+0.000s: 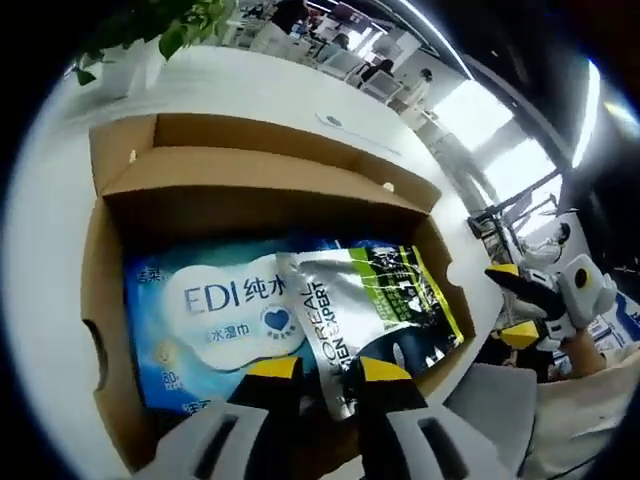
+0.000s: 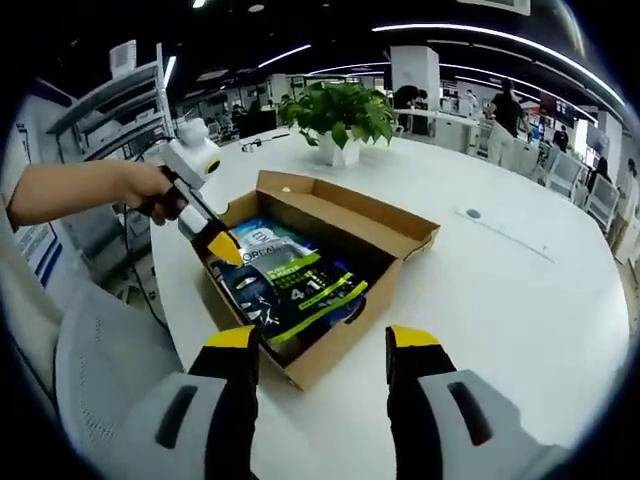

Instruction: Operate the shoe box by opening the lid, removing the specified soft item, and placing it in the target area until the item is outside and the box remains undamaged.

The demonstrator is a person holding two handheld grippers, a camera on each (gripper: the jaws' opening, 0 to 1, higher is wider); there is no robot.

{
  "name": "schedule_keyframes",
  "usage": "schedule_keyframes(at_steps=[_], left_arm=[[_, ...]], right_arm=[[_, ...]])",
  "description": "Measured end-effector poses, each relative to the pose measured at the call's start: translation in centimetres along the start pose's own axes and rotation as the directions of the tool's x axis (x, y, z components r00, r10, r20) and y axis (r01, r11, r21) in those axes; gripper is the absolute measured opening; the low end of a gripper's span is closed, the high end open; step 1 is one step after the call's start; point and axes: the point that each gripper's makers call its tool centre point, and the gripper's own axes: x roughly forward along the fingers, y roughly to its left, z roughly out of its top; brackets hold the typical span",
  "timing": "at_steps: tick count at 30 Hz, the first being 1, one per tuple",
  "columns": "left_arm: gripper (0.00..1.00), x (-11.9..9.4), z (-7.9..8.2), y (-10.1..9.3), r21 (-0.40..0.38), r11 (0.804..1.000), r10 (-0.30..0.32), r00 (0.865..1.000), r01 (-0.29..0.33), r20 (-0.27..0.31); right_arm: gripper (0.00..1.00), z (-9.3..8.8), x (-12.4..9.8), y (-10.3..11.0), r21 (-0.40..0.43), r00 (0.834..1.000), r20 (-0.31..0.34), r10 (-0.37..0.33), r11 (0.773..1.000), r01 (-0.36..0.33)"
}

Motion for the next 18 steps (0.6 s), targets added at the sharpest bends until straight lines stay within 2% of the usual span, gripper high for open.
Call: schedule_keyframes(at_steps=[5,8,10,18], left_arm=[[0.15,0.0,-0.1,-0.4,-0.036,0.999,-0.037,0.999,0.037,-0.003],[0.1,0.0,0.0,-0.3,-0.045,0.998,-0.038,0.999,0.038,0.005],[0.05,-0.1,0.1,-0.3,-0.016,0.999,-0.027,1.0,0.027,0.014],[0.01,-0.8,0.2,-0.2,0.016,1.0,-0.023,0.999,0.023,0.041]], right_arm=[[0.47,-0.1,0.2,0.3,0.007,1.0,-0.006,0.009,1.0,-0.009],[0.47,-0.1,0.4,0.5,0.009,1.0,-0.009,0.014,1.0,-0.014],[0.47,0.0,0.6,0.6,0.01,1.0,-0.007,0.017,1.0,-0.017],[0.42,0.0,1.6,2.0,0.027,0.998,-0.03,0.059,0.998,-0.058]])
